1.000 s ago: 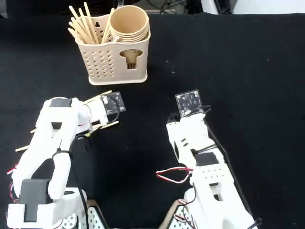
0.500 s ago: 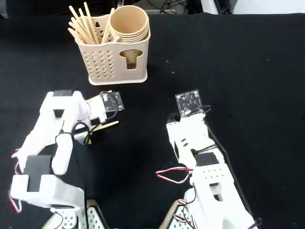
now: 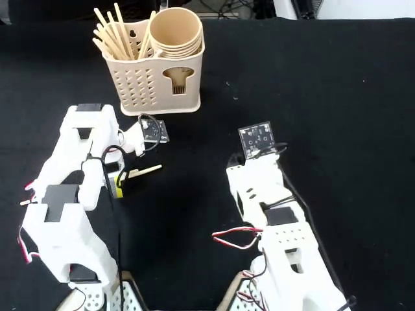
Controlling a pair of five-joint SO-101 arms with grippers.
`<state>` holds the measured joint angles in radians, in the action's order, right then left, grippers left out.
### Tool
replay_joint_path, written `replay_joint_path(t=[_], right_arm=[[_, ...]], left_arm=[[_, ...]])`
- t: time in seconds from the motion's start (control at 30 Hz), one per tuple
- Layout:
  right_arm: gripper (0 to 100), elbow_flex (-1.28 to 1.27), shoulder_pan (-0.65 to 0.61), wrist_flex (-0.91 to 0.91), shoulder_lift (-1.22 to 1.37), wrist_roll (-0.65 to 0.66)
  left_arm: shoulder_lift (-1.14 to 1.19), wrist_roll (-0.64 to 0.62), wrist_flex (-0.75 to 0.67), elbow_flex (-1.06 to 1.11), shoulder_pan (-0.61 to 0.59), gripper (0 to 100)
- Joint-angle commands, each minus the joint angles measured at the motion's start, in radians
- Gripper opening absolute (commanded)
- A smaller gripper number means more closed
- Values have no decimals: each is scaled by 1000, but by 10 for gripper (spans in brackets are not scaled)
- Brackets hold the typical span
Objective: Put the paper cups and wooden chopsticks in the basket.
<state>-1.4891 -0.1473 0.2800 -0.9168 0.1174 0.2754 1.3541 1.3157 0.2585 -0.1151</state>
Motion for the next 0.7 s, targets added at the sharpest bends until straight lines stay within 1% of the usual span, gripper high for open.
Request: replay_joint_path(t=[0.0,0.07,0.17,0.23,0.37,0.47,0.67], right_arm=[[18,2,12,-21,-15,-6],[18,2,12,-21,-15,-6],[18,2,12,-21,-15,-6],[18,2,12,-21,-15,-6],[18,2,12,-21,-15,-6],[18,2,12,-21,-15,-6],[18,2,12,-21,-15,-6]], left_arm=[[2,17,9,-24,-19,223],[5,17,8,-25,-19,212],[3,17,-17,-25,-18,151],[2,11,-38,-27,-19,130],[3,-41,-43,-54,-21,170],[11,-40,-43,-54,-21,202],[12,-46,-138,-12,-21,209]])
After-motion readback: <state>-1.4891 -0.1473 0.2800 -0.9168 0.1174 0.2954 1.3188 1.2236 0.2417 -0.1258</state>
